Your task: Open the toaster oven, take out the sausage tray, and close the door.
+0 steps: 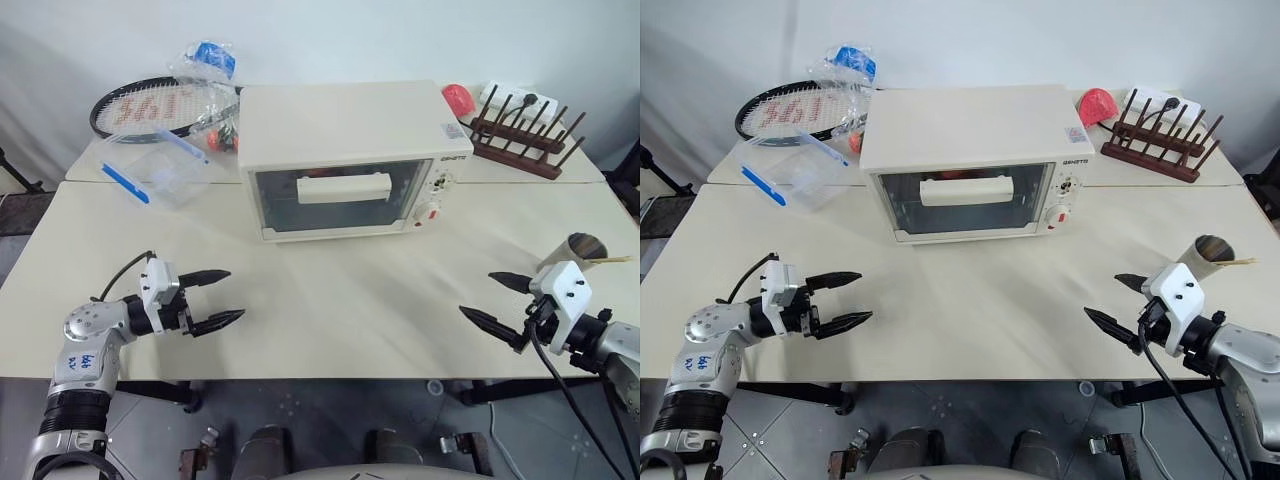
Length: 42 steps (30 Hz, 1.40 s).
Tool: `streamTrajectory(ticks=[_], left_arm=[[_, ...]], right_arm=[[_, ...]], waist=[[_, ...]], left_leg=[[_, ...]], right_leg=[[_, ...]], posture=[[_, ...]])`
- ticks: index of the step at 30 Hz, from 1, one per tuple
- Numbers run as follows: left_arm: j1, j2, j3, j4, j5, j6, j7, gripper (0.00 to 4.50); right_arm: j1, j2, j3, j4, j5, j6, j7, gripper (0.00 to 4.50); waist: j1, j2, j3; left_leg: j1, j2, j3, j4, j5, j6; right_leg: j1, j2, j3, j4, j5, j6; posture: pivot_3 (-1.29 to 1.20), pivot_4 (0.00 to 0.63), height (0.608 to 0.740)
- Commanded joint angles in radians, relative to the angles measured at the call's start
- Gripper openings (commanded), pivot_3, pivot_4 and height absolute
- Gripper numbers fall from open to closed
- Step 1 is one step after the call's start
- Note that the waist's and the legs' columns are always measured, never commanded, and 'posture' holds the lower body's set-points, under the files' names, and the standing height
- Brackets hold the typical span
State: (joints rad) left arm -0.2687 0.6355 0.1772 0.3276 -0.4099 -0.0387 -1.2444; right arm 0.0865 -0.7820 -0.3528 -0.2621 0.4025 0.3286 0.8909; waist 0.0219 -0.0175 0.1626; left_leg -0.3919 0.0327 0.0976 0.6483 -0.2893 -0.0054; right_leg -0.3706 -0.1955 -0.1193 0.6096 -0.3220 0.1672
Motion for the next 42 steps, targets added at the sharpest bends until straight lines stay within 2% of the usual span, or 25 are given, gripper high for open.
streamTrajectory(ticks=[1,3,9,12,14,22,27,42], left_arm=[[-0.036,-0.001,0.010,0.021,-0.014,-0.017,-0.008,4.50],[-0.047,-0.004,0.012,0.015,0.005,0.017,0.051,4.50],[-0.070,-0.017,0.033,-0.048,-0.074,0.128,0.076,4.50],[-0.071,-0.011,0.030,-0.095,-0.108,0.207,0.075,4.50],[-0.074,-0.015,0.036,-0.106,-0.102,0.170,0.065,4.50],[-0.079,-0.011,0.047,-0.115,-0.105,0.159,0.039,4.50],[-0.063,-0.008,0.051,-0.133,-0.104,0.164,0.044,4.50],[-0.021,-0.010,0.081,-0.190,-0.127,0.185,0.084,4.50]], right_arm=[[-0.009,-0.024,-0.023,-0.001,0.000,-0.013,0.006,4.40],[-0.013,-0.027,-0.019,-0.008,0.001,0.002,0.002,4.40],[-0.058,-0.032,0.006,-0.112,0.051,0.138,-0.029,4.40],[-0.154,-0.011,0.066,-0.167,0.084,0.184,-0.044,4.40],[-0.250,0.005,0.117,-0.163,0.099,0.210,-0.050,4.40],[-0.558,0.053,0.262,0.029,0.075,0.188,0.002,4.40],[-0.683,0.083,0.325,0.133,0.052,0.154,0.049,4.40],[-0.914,0.208,0.419,0.314,0.004,0.063,0.165,4.40]], waist=[[0.000,0.000,0.000],[0.002,0.000,0.000],[-0.001,0.000,0.001],[-0.004,-0.001,0.001],[-0.011,-0.001,0.001],[-0.024,-0.002,0.002],[-0.025,-0.002,0.003],[-0.033,-0.001,0.003]], left_leg=[[0.000,0.000,0.000,0.000,0.000,0.000],[0.000,0.000,0.000,0.000,0.000,0.000],[0.000,0.000,0.000,0.000,0.000,0.000],[0.000,0.000,0.000,0.000,0.000,0.000],[0.000,0.000,0.000,0.000,0.000,0.000],[-0.004,0.000,-0.002,0.001,0.000,0.000],[-0.006,0.000,-0.002,0.002,0.000,0.000],[-0.007,0.000,-0.003,0.003,0.000,0.000]], right_leg=[[0.000,0.000,0.000,0.000,0.000,0.000],[0.000,0.000,0.000,0.000,0.000,0.000],[0.000,0.000,0.000,0.000,0.000,0.000],[0.000,0.000,0.000,0.001,0.000,0.000],[0.000,0.000,0.000,0.000,0.000,0.000],[-0.001,0.000,-0.003,-0.001,0.000,0.000],[-0.004,0.000,-0.003,0.000,0.000,0.000],[-0.005,0.000,-0.004,0.001,0.000,0.000]], posture=[[0.00,0.150,0.740],[0.00,0.150,0.740],[0.00,0.150,0.740],[0.00,0.150,0.740],[0.00,0.150,0.740],[0.00,0.150,0.740],[0.00,0.150,0.740],[0.00,0.150,0.740]])
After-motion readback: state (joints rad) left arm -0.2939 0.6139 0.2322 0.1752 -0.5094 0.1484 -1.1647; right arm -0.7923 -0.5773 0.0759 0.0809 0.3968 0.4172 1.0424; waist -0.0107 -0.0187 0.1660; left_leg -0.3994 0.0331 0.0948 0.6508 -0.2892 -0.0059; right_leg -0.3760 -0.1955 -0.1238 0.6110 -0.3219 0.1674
